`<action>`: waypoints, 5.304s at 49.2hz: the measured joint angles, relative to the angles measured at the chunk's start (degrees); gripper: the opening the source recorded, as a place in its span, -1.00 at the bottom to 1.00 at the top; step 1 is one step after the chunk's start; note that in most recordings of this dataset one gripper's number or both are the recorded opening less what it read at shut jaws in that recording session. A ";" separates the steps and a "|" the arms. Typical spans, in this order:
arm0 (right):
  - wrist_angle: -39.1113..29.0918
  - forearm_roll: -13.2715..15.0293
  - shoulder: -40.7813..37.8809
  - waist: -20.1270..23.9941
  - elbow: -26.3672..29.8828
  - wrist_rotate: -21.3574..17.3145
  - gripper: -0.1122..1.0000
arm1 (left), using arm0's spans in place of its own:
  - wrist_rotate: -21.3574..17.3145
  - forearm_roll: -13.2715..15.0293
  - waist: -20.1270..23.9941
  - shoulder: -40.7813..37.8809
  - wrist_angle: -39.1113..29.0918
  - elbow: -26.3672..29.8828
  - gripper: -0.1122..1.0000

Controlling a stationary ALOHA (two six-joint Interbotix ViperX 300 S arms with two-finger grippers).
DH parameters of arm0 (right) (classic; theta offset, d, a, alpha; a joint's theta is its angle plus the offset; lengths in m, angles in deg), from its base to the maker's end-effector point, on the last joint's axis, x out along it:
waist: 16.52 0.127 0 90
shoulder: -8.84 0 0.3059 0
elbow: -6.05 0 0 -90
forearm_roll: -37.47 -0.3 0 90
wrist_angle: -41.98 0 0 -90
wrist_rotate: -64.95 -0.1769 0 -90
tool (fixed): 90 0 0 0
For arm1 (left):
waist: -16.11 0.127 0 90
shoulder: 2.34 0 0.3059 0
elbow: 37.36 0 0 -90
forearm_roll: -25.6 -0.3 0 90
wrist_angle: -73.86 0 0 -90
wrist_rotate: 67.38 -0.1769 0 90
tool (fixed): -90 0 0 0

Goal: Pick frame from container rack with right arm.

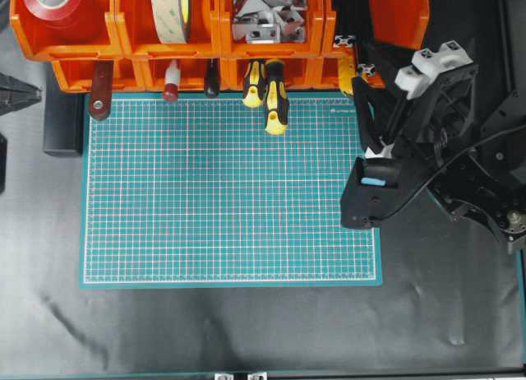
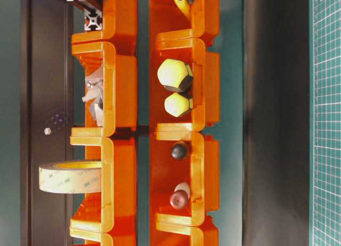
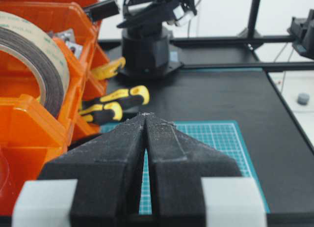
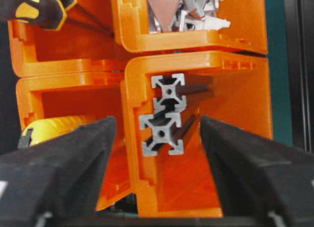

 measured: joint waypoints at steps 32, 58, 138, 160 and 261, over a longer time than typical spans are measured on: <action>-9.93 5.89 -0.18 5.45 5.36 2.72 -0.34 | 0.00 0.00 0.00 -0.09 0.00 0.00 -0.79; -14.33 7.82 -13.97 16.79 26.54 22.15 -0.34 | 0.00 0.00 0.00 1.05 -0.79 0.00 -0.79; 26.63 -7.29 -29.97 2.20 13.01 19.69 -0.34 | -0.09 0.00 -1.49 4.39 -0.88 0.70 -0.79; 32.34 -13.62 -30.32 1.93 12.57 14.94 -0.34 | -0.09 0.00 -1.49 4.39 -1.05 0.70 -0.79; 59.15 -23.29 37.62 -12.74 -20.13 -19.86 0.65 | -0.09 0.00 -1.85 4.83 -3.52 0.70 -0.79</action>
